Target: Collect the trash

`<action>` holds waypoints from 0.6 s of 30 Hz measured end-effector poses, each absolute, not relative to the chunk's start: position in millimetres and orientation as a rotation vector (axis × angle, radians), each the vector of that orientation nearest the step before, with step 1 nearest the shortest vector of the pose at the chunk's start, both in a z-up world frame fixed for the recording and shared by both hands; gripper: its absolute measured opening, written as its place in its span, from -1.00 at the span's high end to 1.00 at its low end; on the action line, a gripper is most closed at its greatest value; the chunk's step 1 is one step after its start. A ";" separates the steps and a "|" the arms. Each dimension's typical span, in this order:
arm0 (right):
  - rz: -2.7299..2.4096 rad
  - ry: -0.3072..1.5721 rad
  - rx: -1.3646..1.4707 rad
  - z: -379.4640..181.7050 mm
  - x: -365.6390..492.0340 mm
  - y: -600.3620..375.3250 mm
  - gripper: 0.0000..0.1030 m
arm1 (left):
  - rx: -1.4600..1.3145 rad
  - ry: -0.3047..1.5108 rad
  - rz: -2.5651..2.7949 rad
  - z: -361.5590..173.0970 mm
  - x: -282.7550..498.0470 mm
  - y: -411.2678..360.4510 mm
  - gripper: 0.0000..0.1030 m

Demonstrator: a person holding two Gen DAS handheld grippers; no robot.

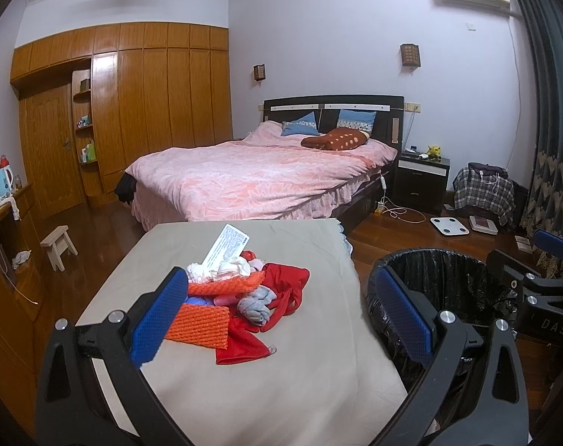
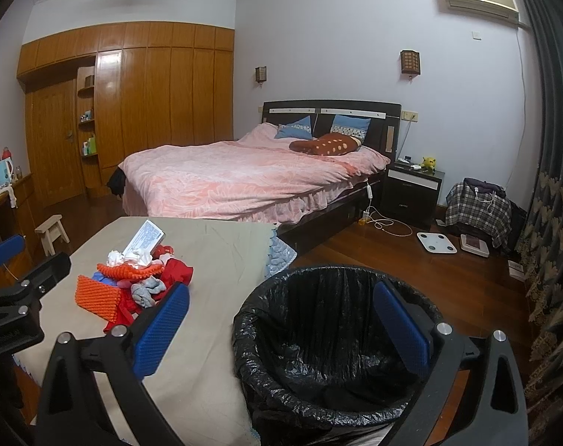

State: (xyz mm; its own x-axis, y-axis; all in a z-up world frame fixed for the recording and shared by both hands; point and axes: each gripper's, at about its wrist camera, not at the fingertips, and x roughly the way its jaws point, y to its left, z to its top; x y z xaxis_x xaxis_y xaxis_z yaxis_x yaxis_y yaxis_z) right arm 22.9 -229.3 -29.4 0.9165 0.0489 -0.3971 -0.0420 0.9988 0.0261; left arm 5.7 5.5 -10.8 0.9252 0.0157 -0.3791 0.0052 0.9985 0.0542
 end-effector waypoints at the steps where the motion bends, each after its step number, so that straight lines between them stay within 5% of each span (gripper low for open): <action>1: 0.046 0.410 0.018 -29.6 23.1 -229.3 -0.88 | 0.054 0.389 0.005 -10.7 5.7 5.5 -0.90; 18: 0.060 0.428 0.013 -39.4 31.7 -219.7 -0.88 | 0.045 0.414 0.015 -26.0 10.9 11.9 -0.90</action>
State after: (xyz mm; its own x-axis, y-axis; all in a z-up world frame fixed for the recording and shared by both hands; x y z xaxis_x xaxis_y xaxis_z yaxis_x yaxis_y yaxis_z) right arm 31.7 -219.7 -39.4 0.9080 0.0610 -0.4146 -0.0555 0.9981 0.0253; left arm 10.9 11.9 -26.0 0.9154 0.0238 -0.4018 -0.0055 0.9989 0.0468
